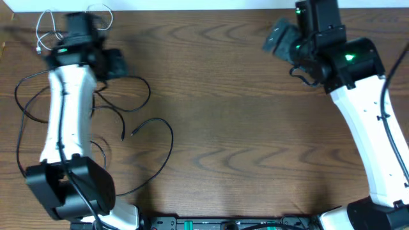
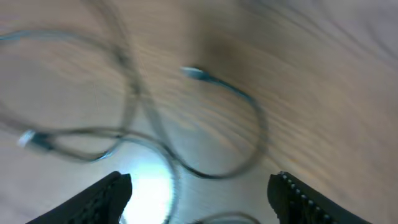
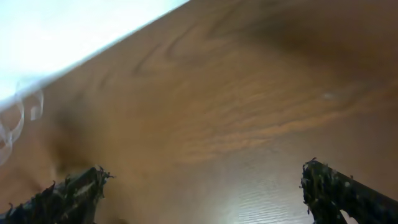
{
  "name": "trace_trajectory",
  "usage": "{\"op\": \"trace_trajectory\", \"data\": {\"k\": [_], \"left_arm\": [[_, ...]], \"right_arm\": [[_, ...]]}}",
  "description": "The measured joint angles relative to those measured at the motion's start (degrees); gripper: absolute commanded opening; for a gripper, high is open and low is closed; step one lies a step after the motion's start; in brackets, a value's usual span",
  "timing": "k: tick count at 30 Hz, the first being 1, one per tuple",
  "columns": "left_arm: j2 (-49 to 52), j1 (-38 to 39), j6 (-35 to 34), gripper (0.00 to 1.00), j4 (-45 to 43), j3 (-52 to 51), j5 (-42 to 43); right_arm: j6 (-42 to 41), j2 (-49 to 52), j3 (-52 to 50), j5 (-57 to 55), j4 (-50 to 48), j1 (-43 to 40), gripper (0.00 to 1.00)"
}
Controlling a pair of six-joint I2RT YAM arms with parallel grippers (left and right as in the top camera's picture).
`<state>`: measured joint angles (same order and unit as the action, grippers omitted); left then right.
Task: Untangle cables
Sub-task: 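Swing the right gripper left over the central black cables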
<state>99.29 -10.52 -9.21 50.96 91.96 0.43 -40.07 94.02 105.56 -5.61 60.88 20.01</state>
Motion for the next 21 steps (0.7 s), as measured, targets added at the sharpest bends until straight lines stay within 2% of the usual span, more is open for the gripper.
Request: {"op": "trace_trajectory", "data": {"k": [6,8,12,16,19,21], "left_arm": [[0.0,-13.4,-11.3,0.77,1.8,0.0,-1.4],[0.0,-17.0,-15.3,0.77,3.8,0.0,-1.6],[0.0,-23.3,-21.3,0.78,8.0,0.0,-2.0],[0.0,-27.5,-23.7,0.78,10.7,0.0,-2.1],[0.0,-28.8,-24.3,0.80,11.9,0.0,-2.1],[0.0,-29.0,-24.7,0.88,12.0,0.0,-2.1]], "right_arm": [[21.8,5.5,0.0,13.8,-6.5,4.1,0.99],[26.4,8.0,0.0,15.3,-10.2,6.5,0.99],[30.8,12.8,-0.3,18.6,-19.4,10.6,0.99],[33.2,14.8,-0.5,22.1,-26.8,12.6,0.99],[34.2,17.3,3.2,23.3,-24.1,13.9,0.99],[35.5,20.8,9.2,24.1,-19.8,14.5,0.99]]}}
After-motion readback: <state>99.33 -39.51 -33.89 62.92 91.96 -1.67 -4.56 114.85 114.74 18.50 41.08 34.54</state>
